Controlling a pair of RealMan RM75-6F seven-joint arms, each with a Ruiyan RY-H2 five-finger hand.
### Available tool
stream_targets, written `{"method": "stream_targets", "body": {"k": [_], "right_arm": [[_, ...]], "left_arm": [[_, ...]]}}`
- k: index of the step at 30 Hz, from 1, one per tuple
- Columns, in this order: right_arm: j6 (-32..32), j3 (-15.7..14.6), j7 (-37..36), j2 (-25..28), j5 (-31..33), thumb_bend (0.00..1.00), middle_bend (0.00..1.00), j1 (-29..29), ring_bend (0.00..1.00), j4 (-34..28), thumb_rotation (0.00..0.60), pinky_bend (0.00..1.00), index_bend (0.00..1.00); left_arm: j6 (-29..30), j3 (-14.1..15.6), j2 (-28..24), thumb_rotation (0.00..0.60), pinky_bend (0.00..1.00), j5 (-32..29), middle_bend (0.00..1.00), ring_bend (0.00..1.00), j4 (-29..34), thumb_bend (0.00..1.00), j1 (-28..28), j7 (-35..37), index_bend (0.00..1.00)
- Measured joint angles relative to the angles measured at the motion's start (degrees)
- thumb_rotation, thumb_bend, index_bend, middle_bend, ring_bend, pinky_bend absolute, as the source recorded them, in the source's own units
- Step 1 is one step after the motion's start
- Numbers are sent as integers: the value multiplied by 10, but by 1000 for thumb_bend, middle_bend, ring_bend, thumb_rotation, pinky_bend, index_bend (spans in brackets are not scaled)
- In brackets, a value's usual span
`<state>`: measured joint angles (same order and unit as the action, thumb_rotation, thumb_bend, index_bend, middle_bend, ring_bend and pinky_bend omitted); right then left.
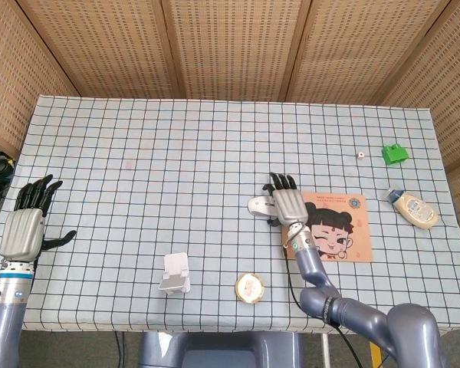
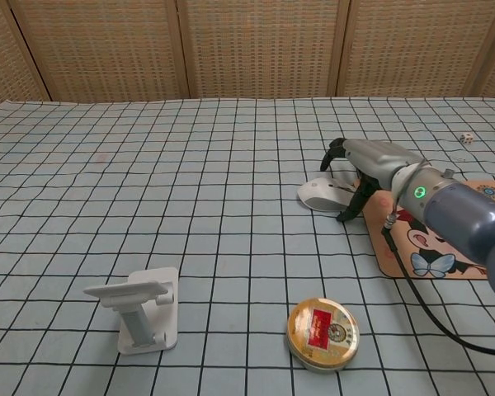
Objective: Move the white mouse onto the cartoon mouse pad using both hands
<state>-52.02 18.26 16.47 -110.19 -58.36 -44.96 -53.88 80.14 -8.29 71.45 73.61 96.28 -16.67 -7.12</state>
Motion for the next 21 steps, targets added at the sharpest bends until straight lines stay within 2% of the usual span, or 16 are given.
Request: {"method": "stream_targets", "body": {"k": [6,12,16,21], "right_arm": [[8,-1,-4,-12,-5,383,173,-8,29,25,600,96,370],[-1,-4,-5,-12,-15,436,337,-7,192,28,600,222,531],[-20,-8,3,-1,-23,436,413,0,282,1,600,274,600],[-46,-14,26,28,-28,435,427,17,296,-67,600,286,614]], "left_arm": [[-4,-2,-1,600,0,0,0,0,0,164,1,4,94],[-6,-4,-1,600,0,1,0,0,-1,165,2,6,94],[-10,-4,1,600,0,2,0,0,-3,164,1,5,94],[-10,-3,2,600,0,7,0,0,-1,165,1,3,94]]}}
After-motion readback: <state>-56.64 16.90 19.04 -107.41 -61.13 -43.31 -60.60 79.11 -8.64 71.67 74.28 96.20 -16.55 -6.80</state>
